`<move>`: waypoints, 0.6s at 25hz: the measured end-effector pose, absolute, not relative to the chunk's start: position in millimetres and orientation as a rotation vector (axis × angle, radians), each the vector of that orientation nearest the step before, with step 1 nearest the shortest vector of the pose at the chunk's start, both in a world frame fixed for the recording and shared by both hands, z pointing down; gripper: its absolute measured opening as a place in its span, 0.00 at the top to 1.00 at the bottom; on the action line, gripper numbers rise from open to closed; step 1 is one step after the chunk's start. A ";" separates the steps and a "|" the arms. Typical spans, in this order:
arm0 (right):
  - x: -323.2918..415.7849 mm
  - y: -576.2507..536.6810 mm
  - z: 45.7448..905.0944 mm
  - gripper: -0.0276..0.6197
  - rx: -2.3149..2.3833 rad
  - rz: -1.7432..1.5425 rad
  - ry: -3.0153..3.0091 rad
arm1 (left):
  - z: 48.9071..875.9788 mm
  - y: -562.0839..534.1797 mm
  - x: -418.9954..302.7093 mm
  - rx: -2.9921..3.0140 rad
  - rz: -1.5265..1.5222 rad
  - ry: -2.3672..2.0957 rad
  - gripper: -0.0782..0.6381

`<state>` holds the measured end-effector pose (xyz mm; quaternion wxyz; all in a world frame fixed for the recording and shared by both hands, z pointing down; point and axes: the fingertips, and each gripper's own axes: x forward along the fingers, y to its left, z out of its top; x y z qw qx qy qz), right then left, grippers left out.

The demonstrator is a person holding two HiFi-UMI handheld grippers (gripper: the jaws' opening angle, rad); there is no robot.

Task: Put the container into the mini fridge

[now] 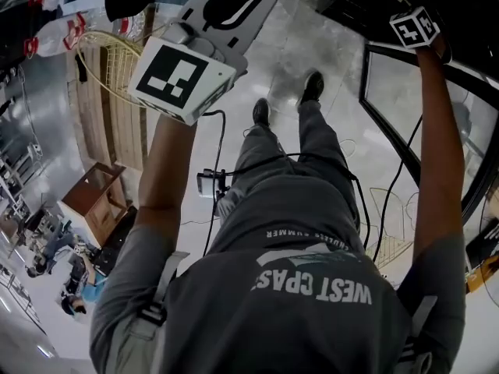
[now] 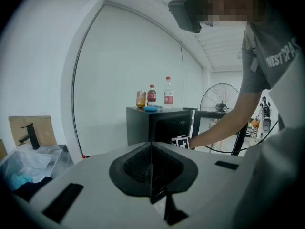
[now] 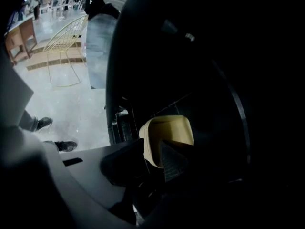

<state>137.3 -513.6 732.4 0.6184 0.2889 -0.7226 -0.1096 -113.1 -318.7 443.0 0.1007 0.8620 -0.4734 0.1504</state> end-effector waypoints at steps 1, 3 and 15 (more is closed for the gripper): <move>133.4 -508.6 724.2 0.77 0.682 -0.246 -1.675 | 438.1 -316.1 -116.3 2.555 0.438 -1.401 0.86; 123.0 -495.7 707.2 0.77 0.705 -0.233 -1.707 | 427.8 -310.5 -124.2 2.567 0.436 -1.398 0.86; 81.2 -379.3 561.6 0.87 0.908 -0.194 -2.016 | 367.1 -242.5 -139.3 2.705 0.399 -1.410 0.86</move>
